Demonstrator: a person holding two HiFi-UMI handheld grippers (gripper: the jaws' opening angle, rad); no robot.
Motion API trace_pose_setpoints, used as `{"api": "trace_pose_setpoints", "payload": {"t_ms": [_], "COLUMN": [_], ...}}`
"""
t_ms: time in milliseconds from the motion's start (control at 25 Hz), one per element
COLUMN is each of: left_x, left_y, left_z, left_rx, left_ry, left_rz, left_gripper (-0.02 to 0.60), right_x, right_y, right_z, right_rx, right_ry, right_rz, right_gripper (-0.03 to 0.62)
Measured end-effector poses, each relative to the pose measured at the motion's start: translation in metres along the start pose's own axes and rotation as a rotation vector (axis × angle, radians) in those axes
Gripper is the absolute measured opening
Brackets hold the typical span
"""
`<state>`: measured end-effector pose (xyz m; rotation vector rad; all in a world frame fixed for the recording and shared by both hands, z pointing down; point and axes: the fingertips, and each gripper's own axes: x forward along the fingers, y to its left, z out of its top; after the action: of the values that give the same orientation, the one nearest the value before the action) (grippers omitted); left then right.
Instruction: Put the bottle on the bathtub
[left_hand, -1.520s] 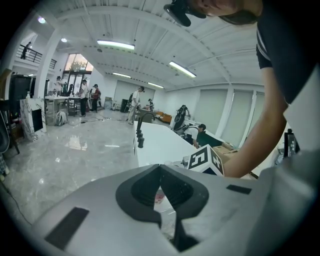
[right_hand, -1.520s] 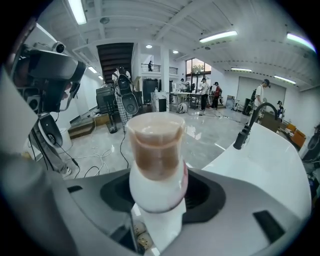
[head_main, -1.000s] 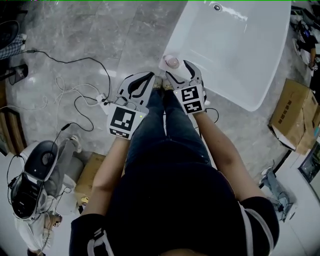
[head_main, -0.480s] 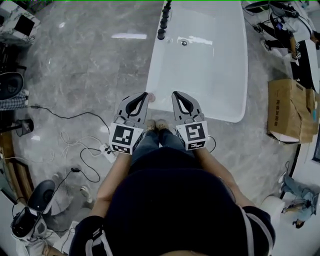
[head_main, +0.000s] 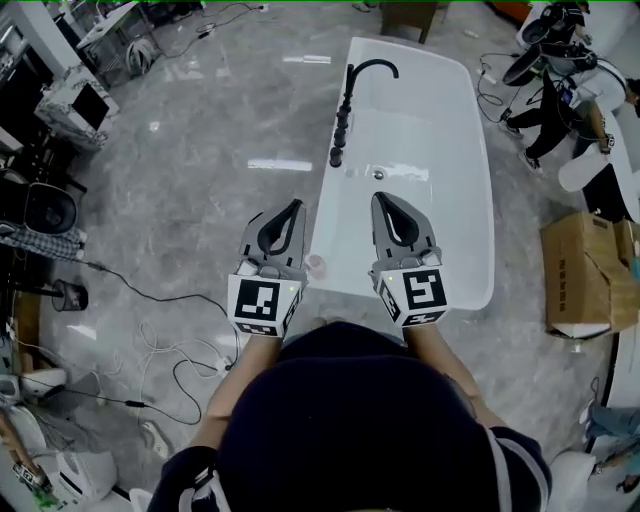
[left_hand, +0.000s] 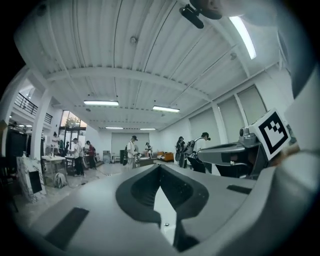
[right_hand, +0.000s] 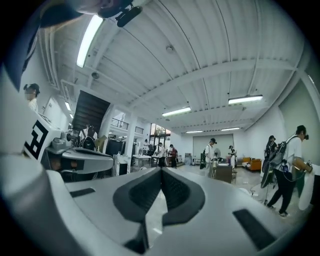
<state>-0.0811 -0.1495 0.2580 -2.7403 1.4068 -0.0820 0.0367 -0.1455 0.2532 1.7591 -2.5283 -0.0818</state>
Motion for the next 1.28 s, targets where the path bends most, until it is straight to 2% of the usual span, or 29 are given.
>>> {"api": "trace_pose_setpoints", "payload": {"t_ms": [160,360,1280], "left_x": [-0.007,-0.013,-0.014], "left_y": [0.012,0.010,-0.008], "left_z": [0.037,0.052,0.051], "left_rx": [0.004,0.006,0.039], "left_ry": [-0.049,-0.063,-0.055], "left_rz": [0.067,0.100,0.140], "left_gripper": [0.025,0.025,0.025], "right_x": [-0.001,-0.007,-0.016], "right_y": [-0.005,-0.007,-0.018], "right_z": [0.037,0.049,0.042], "right_rx": [-0.008,0.000,-0.012], "right_ry": [-0.067,-0.081,-0.081], "right_rz": [-0.008,0.001,0.059], "right_gripper": [0.026,0.026,0.026]}}
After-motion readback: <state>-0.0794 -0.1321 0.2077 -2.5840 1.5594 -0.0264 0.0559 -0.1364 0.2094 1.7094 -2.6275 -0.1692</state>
